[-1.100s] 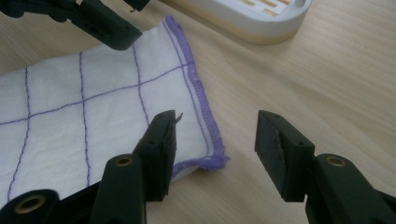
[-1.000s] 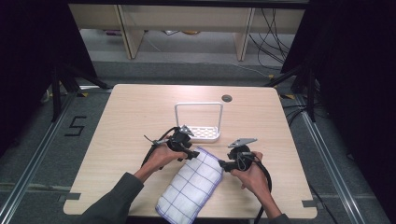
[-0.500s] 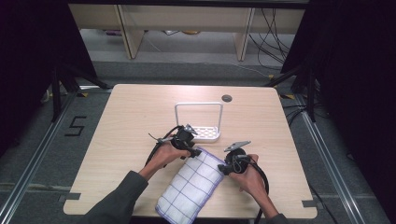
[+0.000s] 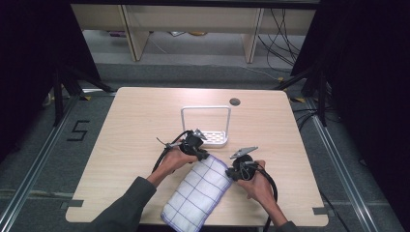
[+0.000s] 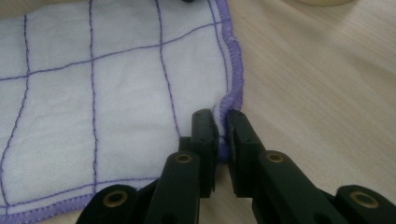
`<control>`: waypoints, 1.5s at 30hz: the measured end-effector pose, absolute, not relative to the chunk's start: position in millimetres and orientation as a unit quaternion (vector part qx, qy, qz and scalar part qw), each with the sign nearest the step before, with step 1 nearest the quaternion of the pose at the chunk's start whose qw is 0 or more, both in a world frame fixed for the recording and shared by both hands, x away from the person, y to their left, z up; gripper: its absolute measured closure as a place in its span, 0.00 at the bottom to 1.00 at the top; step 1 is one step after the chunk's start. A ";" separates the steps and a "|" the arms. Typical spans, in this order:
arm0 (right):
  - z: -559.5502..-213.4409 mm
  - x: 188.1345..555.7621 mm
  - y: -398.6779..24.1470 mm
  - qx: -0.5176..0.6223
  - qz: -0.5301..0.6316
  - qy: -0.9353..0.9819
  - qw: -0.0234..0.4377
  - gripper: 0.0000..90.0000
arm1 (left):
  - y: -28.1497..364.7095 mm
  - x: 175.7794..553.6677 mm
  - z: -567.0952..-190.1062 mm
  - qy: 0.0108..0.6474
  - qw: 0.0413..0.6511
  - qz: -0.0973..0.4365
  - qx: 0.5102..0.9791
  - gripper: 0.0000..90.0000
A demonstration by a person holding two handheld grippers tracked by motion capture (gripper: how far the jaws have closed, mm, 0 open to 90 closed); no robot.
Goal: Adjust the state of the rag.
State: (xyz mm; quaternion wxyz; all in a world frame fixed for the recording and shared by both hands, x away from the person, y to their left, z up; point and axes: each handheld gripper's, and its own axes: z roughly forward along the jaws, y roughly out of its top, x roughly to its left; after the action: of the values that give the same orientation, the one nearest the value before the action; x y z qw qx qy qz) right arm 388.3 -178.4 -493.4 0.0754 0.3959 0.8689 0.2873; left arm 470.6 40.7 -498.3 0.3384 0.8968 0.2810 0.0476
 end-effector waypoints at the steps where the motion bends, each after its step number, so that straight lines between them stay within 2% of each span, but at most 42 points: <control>1: -493.4 388.3 -178.6 0.395 0.288 0.869 0.075 0.93 | 41.9 471.2 -497.8 0.276 0.335 0.048 0.900 0.93; 4: -492.6 388.6 -180.2 0.392 0.294 0.868 0.078 0.94 | 43.5 467.4 -495.9 0.277 0.346 0.053 0.895 0.96; 13: -481.1 384.7 -182.6 0.392 0.331 0.854 0.086 0.95 | 59.7 445.9 -464.1 0.262 0.386 0.073 0.882 0.96; 17: -468.8 381.5 -183.7 0.399 0.334 0.850 0.084 0.95 | 72.9 434.3 -444.5 0.252 0.401 0.082 0.877 0.96; 18: -467.5 383.2 -183.9 0.382 0.351 0.849 0.099 0.95 | 75.1 432.7 -441.5 0.252 0.403 0.083 0.876 0.96; 19: -463.1 382.5 -184.3 0.384 0.347 0.851 0.091 0.95 | 77.8 430.8 -437.9 0.255 0.409 0.086 0.872 0.96; 22: -455.1 383.8 -181.4 0.378 0.362 0.846 0.104 0.95 | 84.8 426.1 -429.2 0.252 0.415 0.093 0.870 0.96; 31: -409.8 381.2 -173.3 0.336 0.391 0.847 0.129 0.95 | 108.5 406.0 -386.9 0.240 0.454 0.119 0.850 0.96; 41: -349.5 376.9 -172.8 0.288 0.415 0.840 0.196 0.95 | 114.6 387.8 -336.5 0.218 0.485 0.150 0.834 0.96; 45: -330.7 374.5 -172.5 0.279 0.428 0.834 0.208 0.95 | 116.7 385.4 -320.3 0.213 0.488 0.159 0.832 0.96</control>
State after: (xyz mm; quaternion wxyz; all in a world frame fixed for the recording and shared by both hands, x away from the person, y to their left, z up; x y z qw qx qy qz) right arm 374.5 -172.5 -330.7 0.2077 0.2788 0.8344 0.4276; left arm 385.4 116.7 -320.3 0.4876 0.8316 0.2132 0.1592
